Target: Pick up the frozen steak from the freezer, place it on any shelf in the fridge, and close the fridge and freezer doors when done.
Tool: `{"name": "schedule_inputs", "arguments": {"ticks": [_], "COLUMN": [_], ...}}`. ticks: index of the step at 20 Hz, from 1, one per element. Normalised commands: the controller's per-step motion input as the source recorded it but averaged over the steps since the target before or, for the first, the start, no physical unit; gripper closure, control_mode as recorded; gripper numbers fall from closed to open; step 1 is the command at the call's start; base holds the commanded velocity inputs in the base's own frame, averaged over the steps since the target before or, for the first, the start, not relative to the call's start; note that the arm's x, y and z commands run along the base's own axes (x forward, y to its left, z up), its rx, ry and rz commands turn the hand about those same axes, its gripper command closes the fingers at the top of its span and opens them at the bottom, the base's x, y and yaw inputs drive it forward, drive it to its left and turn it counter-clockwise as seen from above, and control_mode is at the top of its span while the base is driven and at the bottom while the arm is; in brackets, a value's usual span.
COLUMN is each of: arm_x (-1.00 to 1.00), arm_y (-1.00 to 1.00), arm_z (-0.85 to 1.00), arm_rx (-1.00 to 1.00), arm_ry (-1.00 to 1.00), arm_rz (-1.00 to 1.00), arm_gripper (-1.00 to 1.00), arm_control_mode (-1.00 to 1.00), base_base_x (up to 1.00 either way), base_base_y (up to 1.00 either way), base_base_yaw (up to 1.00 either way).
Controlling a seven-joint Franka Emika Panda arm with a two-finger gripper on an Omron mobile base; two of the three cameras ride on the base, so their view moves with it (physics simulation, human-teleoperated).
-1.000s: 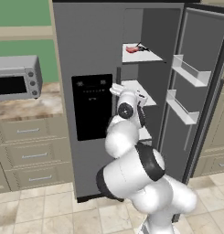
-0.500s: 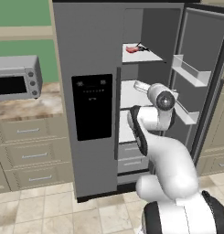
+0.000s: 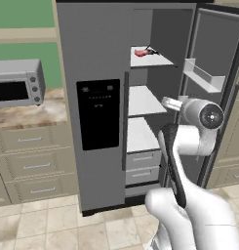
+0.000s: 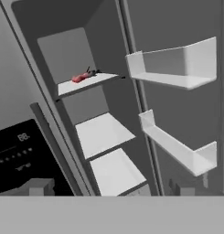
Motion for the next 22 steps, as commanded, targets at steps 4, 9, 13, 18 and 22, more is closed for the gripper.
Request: {"name": "schedule_inputs", "arguments": {"ticks": [4,9,13,18,22], "arm_x": [-1.0,-1.0,-1.0,-0.63,0.19], "arm_y": [-0.33,-0.92,-1.0,-1.0,-1.0], "arm_z": [0.0,0.21,0.24,0.06,-0.13], "arm_rx": [0.01,0.17,0.22,0.19,0.03], "arm_ry": [0.0,0.11,0.18,0.22,0.02], "arm_rz": [0.04,0.05,0.09,0.15,0.23], "arm_gripper": [-1.0,-1.0,-1.0,-1.0,-1.0], "arm_control_mode": [-1.0,-1.0,-1.0,-1.0,-1.0], "base_base_x": [0.0,0.0,0.0,0.0,0.0], "base_base_y": [0.0,0.0,0.0,0.0,0.0], "base_base_yaw": [0.0,0.0,0.0,0.0,0.0]}}
